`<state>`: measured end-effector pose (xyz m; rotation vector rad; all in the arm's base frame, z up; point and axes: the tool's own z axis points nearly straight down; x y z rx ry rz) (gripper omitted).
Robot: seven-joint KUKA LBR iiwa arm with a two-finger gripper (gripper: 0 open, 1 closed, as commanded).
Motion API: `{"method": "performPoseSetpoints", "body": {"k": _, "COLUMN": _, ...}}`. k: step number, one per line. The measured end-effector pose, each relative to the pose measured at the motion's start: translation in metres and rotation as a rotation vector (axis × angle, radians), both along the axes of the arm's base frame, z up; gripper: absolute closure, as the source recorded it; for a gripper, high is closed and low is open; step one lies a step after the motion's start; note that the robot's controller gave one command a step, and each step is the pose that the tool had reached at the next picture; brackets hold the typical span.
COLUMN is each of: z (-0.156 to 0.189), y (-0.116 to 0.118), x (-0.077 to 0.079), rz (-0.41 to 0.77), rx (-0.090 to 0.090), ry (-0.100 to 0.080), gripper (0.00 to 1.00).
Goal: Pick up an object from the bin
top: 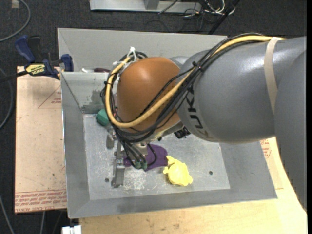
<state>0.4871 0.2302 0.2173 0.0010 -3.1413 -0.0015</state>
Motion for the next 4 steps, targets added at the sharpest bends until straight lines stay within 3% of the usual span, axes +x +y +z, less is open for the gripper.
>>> {"method": "performPoseSetpoints", "body": {"k": 1, "z": 0.000, "y": 0.000, "x": 0.000, "rz": 0.001, "rx": 0.000, "ry": 0.000, "gripper": 0.00}}
{"method": "performPoseSetpoints", "body": {"k": 2, "z": 0.037, "y": -0.004, "x": 0.019, "rz": 0.143, "rx": -0.001, "ry": 0.005, "gripper": 0.00}}
{"method": "performPoseSetpoints", "body": {"k": 3, "z": 0.024, "y": -0.034, "x": 0.018, "rz": 0.282, "rx": 0.003, "ry": -0.015, "gripper": 0.00}}
{"method": "performPoseSetpoints", "body": {"k": 4, "z": -0.007, "y": -0.059, "x": 0.010, "rz": 0.272, "rx": -0.001, "ry": 0.009, "gripper": 0.00}}
